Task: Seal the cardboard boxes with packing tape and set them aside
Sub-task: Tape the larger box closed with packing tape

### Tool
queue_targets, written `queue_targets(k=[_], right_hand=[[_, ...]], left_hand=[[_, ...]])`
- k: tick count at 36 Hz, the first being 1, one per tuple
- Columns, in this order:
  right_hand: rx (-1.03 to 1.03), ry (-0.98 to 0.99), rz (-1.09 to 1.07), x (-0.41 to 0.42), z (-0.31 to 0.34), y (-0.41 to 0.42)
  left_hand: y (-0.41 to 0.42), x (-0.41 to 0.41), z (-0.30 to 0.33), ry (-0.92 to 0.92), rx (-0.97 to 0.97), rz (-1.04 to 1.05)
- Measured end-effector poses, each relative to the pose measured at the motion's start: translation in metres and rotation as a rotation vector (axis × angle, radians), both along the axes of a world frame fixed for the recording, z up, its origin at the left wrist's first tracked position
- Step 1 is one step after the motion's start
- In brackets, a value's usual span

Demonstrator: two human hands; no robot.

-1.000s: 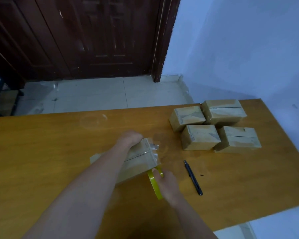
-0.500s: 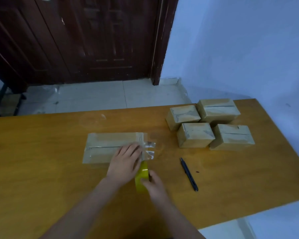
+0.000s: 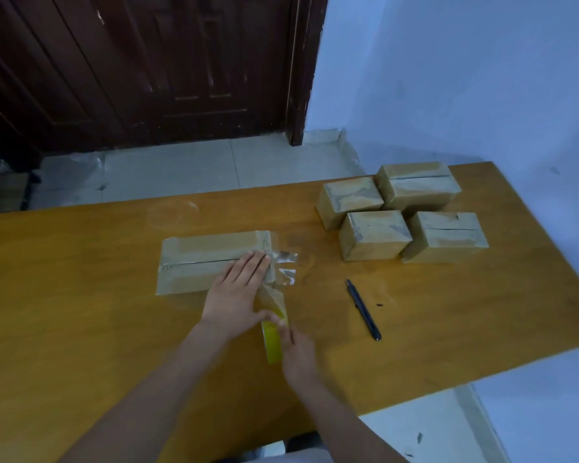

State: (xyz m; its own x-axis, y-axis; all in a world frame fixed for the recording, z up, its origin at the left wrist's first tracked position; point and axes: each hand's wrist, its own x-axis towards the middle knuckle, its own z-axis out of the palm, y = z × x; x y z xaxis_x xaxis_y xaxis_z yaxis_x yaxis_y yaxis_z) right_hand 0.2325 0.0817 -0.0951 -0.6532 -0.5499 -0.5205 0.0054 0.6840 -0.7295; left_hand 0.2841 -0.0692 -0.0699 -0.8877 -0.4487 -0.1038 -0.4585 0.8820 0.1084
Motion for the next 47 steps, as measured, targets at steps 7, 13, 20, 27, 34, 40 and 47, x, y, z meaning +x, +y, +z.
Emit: queue_targets(k=[7,13,20,27,34,40,47], right_hand=[[0.015,0.148,-0.012,-0.046,0.0,0.022],[0.449,0.524,-0.02,-0.131,-0.022,0.04],[0.582,0.653,0.242,-0.133,-0.046,0.051],[0.05,0.86,0.47,-0.118,0.011,0.046],[-0.183,1.322,0.763,-0.092,0.03,0.022],[0.425,0.89,0.658,-0.106,0.012,0.015],[0.561,0.739,0.442,-0.11,-0.025,0.027]], left_hand=[[0.002,0.0,0.006,-0.023,-0.002,-0.006],[0.003,0.0,0.008,-0.019,-0.003,0.005],[0.003,0.001,0.012,-0.009,-0.01,-0.003],[0.004,-0.003,0.016,-0.037,-0.01,0.004],[0.005,-0.002,0.017,-0.05,-0.02,0.0],[0.005,-0.002,0.015,-0.046,-0.014,0.0],[0.004,-0.002,0.013,-0.03,-0.018,0.003]])
